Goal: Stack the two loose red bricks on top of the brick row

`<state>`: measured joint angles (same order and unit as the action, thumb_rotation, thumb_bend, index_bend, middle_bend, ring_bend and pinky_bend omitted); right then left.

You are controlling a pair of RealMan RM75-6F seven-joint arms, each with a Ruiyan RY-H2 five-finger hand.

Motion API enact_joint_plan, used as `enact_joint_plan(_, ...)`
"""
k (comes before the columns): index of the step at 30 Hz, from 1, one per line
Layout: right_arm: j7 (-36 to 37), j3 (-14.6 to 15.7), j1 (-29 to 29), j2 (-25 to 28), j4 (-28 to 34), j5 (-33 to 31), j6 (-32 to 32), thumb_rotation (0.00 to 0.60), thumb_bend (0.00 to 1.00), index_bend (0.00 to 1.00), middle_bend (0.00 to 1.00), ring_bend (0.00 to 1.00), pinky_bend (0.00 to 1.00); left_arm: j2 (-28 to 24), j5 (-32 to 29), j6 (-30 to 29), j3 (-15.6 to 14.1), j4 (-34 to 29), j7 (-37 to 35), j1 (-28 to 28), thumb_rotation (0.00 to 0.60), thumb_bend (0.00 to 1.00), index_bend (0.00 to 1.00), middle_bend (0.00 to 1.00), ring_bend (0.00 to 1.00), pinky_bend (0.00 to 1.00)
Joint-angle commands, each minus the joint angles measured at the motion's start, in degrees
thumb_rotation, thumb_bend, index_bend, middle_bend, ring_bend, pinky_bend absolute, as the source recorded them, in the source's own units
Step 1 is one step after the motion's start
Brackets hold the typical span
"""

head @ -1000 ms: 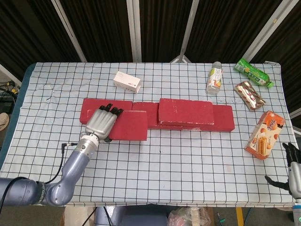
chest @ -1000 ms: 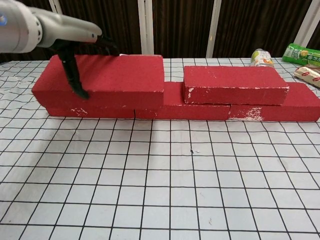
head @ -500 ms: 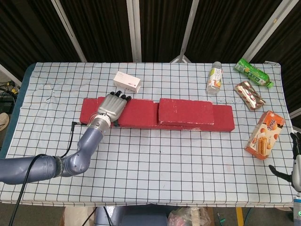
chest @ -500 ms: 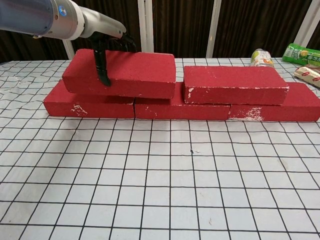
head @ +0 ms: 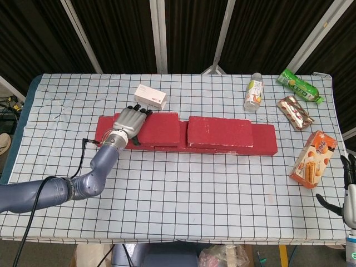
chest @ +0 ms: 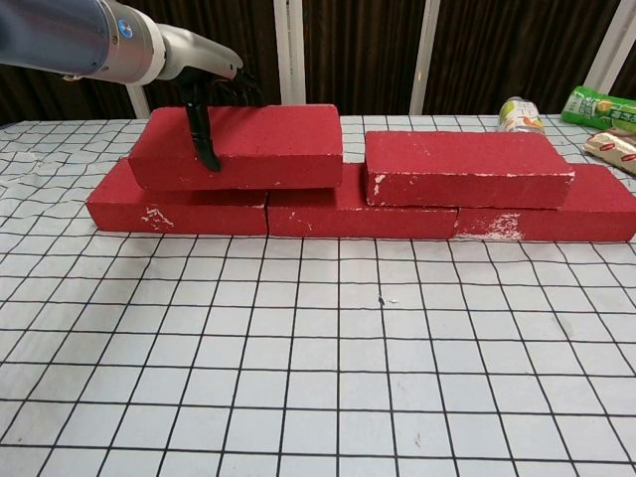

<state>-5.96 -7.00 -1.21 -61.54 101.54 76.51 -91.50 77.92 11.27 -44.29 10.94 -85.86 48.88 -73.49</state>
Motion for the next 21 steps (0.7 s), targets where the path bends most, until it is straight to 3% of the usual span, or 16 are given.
enact_joint_plan(1, -0.99, 0.49, 0.03, 0.76, 1.06, -0.43, 1.19, 0.600, 0.15, 0.00, 0.01, 0.00, 0.00, 0.50, -0.21, -0.06, -1.28, 1.26, 0.17, -0.74, 0.600, 0.00, 0.19, 0.22, 0.08, 0.15)
enact_joint_plan(21, -1.97, 0.34, -0.44, 1.04, 1.45, -1.20, 3.80, 0.600, 0.15, 0.00, 0.01, 0.00, 0.00, 6.12, -4.70, 0.09, -3.98, 6.85, 1.29, -6.32, 0.600, 0.00, 0.19, 0.22, 0.08, 0.15)
